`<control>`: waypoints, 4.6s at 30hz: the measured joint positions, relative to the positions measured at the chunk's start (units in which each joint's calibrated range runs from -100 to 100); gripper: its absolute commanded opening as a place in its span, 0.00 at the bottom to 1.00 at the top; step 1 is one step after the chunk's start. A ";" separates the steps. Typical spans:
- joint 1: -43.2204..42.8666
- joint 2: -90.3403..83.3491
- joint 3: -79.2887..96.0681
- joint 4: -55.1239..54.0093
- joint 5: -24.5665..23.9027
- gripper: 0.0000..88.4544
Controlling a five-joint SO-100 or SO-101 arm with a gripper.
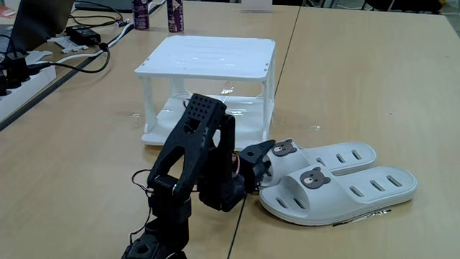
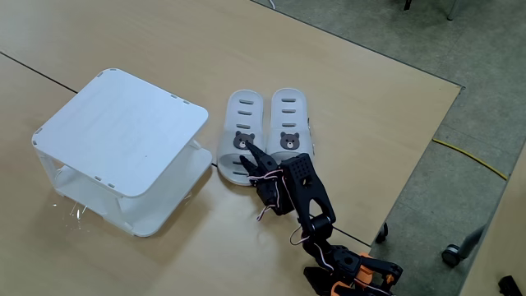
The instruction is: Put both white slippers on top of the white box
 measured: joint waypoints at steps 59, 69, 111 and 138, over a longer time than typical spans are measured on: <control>10.19 -33.48 -69.00 97.85 0.00 0.01; 8.76 -40.16 -74.39 107.30 0.00 0.01; -35.88 -5.44 -109.43 107.55 0.00 0.01; -32.81 2.31 -117.43 119.31 0.00 0.24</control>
